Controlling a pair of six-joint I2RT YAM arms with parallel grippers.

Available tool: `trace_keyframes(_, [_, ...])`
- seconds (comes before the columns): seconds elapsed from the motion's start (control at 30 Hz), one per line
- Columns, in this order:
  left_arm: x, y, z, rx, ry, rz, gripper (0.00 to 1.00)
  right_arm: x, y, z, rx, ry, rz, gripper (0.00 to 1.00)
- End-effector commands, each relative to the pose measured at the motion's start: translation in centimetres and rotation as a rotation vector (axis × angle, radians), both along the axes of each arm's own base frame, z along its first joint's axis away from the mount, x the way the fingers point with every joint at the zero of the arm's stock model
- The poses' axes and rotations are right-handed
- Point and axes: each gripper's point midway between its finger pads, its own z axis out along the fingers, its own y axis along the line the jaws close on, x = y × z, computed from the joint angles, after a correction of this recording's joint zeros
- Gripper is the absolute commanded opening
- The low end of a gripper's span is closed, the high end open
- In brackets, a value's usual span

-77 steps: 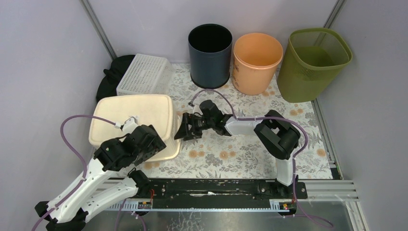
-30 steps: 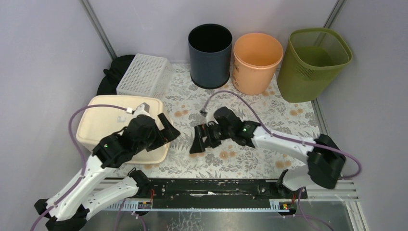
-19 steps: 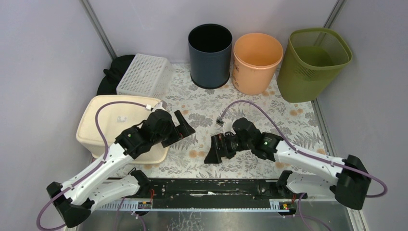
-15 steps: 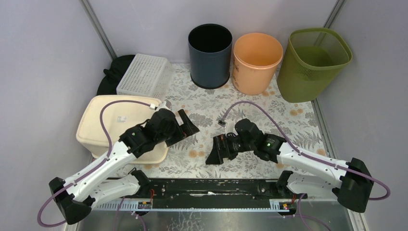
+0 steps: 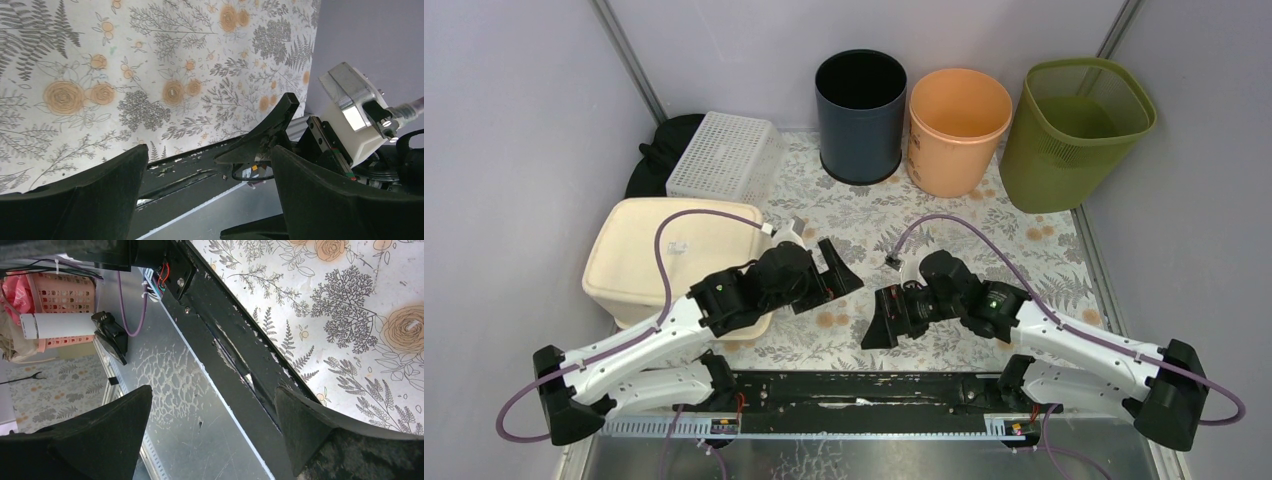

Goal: Turn the large container upside down
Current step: Move the container to the center of the board, then turn the container upside down at the center of the board.

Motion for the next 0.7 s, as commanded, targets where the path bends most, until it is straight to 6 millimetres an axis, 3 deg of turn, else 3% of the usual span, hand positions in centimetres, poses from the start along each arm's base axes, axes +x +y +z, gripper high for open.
trace_keyframes(0.0, [0.7,-1.8,1.5,-0.089,-0.057,0.016,1.0,0.1,0.2,2.1,0.028,-0.024,0.004,0.99])
trace_keyframes(0.2, [0.1,-3.3,1.8,-0.128,-0.082,-0.004,1.0,-0.6,-1.3,3.0,-0.003,-0.037,0.002,0.99])
trace_keyframes(0.4, [-0.9,-5.2,2.5,-0.131,-0.084,-0.102,1.0,-0.5,-2.7,2.6,-0.019,-0.066,-0.04,1.0])
trace_keyframes(0.67, [-1.9,-6.3,3.3,-0.036,-0.078,-0.238,1.0,-0.3,-4.0,3.5,0.013,-0.096,-0.127,0.99])
